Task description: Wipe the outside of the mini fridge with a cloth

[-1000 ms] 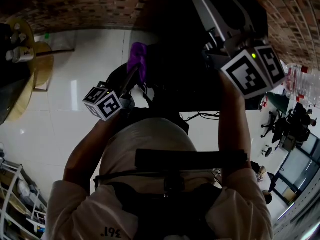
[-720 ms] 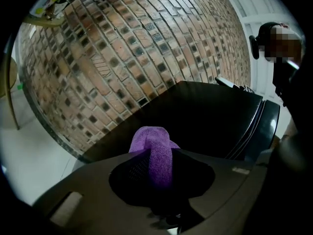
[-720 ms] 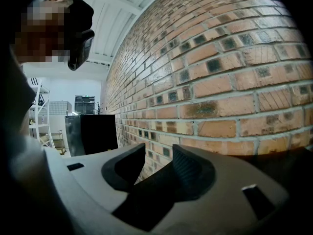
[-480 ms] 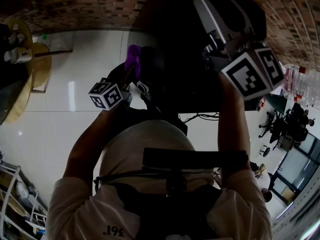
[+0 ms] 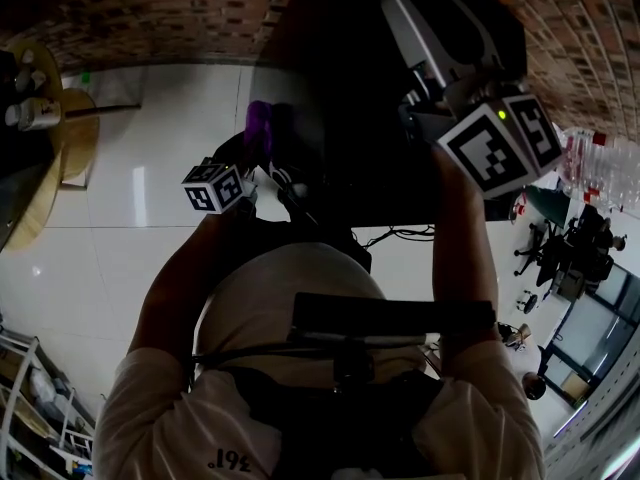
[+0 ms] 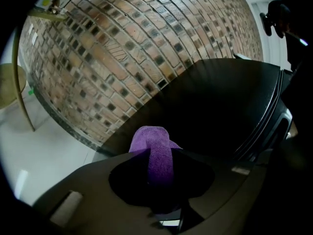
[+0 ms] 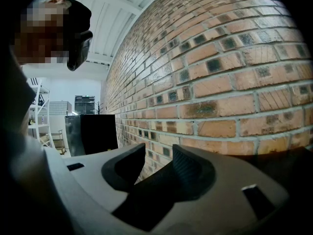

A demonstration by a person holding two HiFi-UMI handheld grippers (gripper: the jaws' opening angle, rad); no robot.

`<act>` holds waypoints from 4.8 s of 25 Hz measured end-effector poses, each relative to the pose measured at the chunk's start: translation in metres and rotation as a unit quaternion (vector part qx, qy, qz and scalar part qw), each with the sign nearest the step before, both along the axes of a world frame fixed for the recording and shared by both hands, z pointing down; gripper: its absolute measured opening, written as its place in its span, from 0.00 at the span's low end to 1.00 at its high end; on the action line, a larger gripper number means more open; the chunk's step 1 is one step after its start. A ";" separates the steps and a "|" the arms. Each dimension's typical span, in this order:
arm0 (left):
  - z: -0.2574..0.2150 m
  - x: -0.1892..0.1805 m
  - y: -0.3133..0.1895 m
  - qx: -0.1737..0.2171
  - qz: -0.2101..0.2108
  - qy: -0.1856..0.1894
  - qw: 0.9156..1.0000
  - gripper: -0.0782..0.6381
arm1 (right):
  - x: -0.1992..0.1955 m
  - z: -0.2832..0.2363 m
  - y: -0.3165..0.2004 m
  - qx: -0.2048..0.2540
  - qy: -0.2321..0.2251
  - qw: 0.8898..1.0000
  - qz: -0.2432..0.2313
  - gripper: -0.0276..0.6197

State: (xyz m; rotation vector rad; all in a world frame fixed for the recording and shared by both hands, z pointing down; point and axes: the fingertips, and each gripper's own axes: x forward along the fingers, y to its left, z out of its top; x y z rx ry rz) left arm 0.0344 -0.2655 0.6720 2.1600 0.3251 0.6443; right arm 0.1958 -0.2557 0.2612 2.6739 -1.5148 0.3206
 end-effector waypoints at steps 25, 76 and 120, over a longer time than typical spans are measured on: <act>0.069 -0.013 0.004 0.121 0.078 -0.095 0.985 0.25 | -0.001 -0.001 -0.002 0.000 0.003 1.000 -0.003 0.30; -0.182 0.022 -0.080 0.086 -0.028 0.061 0.994 0.26 | -0.004 0.008 0.002 -0.008 0.001 1.000 -0.005 0.30; -0.420 0.082 0.045 0.234 0.064 0.181 0.953 0.27 | 0.006 -0.009 0.158 -0.002 -0.004 0.999 0.048 0.30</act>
